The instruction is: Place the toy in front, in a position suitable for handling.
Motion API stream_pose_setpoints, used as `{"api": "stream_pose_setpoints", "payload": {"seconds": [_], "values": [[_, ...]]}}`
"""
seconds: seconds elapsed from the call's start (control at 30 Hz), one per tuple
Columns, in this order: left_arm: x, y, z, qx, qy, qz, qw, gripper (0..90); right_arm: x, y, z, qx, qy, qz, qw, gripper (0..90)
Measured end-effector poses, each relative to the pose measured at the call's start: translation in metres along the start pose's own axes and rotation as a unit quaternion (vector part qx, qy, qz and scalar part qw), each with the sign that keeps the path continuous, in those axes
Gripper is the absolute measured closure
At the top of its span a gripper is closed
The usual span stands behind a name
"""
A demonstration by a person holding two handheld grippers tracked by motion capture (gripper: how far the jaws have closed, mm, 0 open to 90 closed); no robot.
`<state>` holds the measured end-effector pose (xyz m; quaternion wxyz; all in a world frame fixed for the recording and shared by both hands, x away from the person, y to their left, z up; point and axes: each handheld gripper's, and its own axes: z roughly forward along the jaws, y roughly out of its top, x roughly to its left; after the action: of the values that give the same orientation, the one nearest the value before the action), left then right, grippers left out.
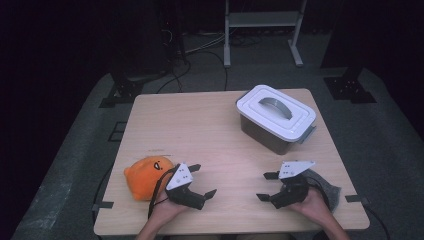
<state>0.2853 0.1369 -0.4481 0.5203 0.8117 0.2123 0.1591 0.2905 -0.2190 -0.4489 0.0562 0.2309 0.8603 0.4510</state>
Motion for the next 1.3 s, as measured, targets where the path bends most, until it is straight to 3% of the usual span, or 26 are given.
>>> {"api": "stream_pose_setpoints", "payload": {"seconds": [0.47, 1.03, 1.3], "values": [[-0.003, 0.0, -0.002, -0.005, -0.002, 0.002, 1.0, 3.5, -0.003, 0.009, -0.009, -0.032, 0.006, 0.009, 0.9994, 20.1], [-0.003, 0.0, -0.005, -0.009, 0.0, -0.001, 1.0, 3.5, -0.017, 0.049, -0.04, -0.034, -0.012, -0.015, 0.9992, 20.2], [-0.002, 0.001, -0.007, -0.009, 0.003, 0.001, 1.0, 3.5, -0.02, 0.058, -0.047, -0.035, -0.016, -0.022, 0.999, 20.3]]}}
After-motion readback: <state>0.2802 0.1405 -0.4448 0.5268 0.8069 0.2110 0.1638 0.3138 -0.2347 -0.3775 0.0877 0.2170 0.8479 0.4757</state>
